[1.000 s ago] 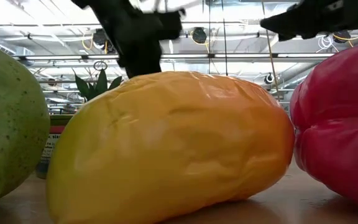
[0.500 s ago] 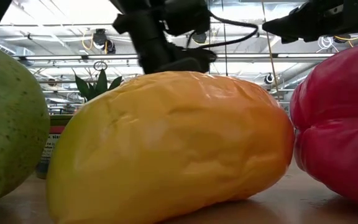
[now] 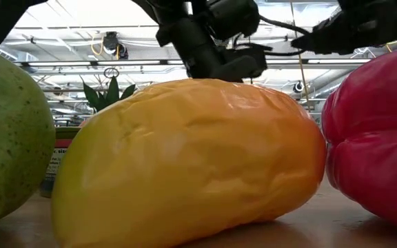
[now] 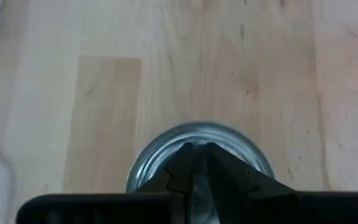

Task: Pick & Place Food Item
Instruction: Put the right green tuna can into the blue bin

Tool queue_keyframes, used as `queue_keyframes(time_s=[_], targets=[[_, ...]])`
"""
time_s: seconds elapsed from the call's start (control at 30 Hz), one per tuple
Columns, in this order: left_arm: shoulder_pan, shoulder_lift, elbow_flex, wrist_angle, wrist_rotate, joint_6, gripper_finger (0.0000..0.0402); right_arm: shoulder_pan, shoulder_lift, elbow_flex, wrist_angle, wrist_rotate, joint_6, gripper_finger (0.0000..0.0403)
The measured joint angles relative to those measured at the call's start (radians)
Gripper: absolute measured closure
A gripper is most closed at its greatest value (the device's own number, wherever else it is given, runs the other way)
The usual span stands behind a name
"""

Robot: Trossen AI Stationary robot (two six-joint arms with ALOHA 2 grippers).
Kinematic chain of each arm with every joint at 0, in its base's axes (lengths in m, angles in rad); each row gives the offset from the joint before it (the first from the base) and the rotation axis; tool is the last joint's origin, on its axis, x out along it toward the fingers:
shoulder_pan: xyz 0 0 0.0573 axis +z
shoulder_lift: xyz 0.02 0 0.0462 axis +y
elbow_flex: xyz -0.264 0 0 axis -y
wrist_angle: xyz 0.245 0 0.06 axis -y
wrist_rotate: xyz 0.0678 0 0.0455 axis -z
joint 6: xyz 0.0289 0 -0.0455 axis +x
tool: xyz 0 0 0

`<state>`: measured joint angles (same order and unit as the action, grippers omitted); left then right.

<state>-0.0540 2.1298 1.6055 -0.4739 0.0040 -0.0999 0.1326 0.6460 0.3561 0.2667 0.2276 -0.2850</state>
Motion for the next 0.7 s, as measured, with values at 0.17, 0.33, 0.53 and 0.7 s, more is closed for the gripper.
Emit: queue_keyframes(time_s=[0.17, 0.33, 0.53, 0.7], targets=[[-0.025, -0.070, 0.001, -0.009, -0.011, 0.029, 0.0352, -0.002, 0.000, 0.002, -0.067, 0.154, -0.039, 0.0397], [-0.093, -0.178, 0.001, -0.026, -0.067, 0.087, 0.0352, -0.054, 0.019, 0.064, -0.275, 0.193, 0.011, 0.0397], [-0.191, -0.355, -0.104, 0.007, -0.170, 0.119, 0.0352, -0.150, 0.153, 0.154, -0.436, 0.138, -0.047, 0.0397], [-0.253, -0.522, -0.299, 0.123, -0.293, 0.069, 0.0352, -0.195, 0.355, 0.268, -0.517, 0.085, -0.129, 0.0397]])
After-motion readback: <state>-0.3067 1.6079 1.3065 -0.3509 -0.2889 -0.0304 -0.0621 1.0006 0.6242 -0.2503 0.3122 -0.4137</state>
